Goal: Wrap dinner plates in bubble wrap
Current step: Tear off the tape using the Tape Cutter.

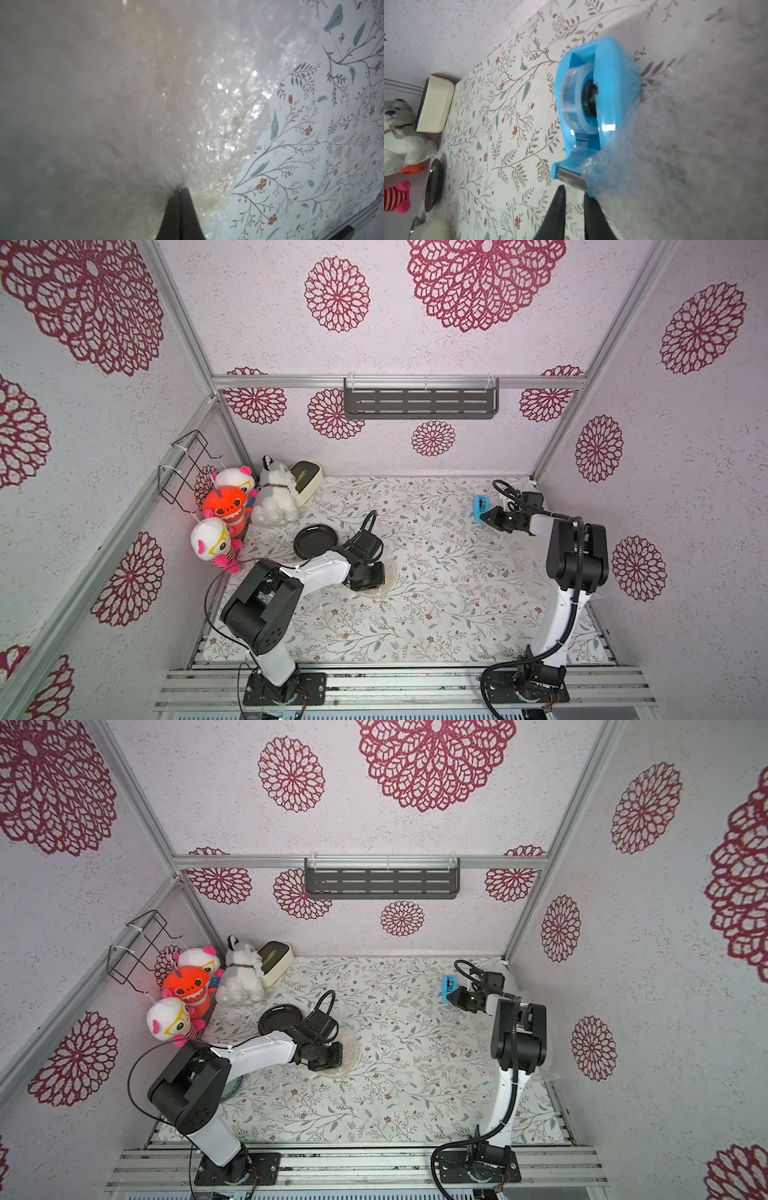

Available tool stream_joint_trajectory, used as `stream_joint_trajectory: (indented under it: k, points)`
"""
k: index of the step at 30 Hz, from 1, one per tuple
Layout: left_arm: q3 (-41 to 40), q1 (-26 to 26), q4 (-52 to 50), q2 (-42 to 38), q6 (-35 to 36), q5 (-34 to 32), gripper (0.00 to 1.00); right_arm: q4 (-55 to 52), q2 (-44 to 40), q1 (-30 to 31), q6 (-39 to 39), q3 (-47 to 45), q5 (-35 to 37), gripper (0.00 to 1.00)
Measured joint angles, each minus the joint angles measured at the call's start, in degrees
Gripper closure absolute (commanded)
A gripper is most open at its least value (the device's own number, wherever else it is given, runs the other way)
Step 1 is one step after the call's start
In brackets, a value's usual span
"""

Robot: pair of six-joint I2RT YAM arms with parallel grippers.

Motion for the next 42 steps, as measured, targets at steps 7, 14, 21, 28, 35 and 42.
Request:
stream_joint_trajectory:
  k: [7,14,21,28,35,42]
  points:
    - [0.0,0.0,0.0,0.0,0.0,-0.11,1.0,-1.03,1.38,-0.09,1.03,1.14,-0.48,1.0]
    - [0.0,0.0,-0.04,-0.07,0.0,-0.35,1.0,-6.97,2.95,-0.2,4.26,5.05,-1.22,1.0]
    - [-0.46,0.0,0.15,-0.55,0.0,-0.72,1.0,-9.51,3.19,-0.28,8.85,6.49,-0.66,1.0]
    - [-1.88,0.0,1.25,-1.55,0.02,-0.7,1.0,-16.22,3.93,-0.26,9.77,10.71,1.57,1.0]
    - [-2.27,0.28,1.62,-1.66,0.09,0.44,1.0,-20.55,6.84,-0.85,10.36,12.79,0.96,1.0]
    - [-1.77,1.44,1.62,-0.96,0.28,2.1,1.0,-19.17,5.05,-0.57,10.25,10.47,1.68,1.0]
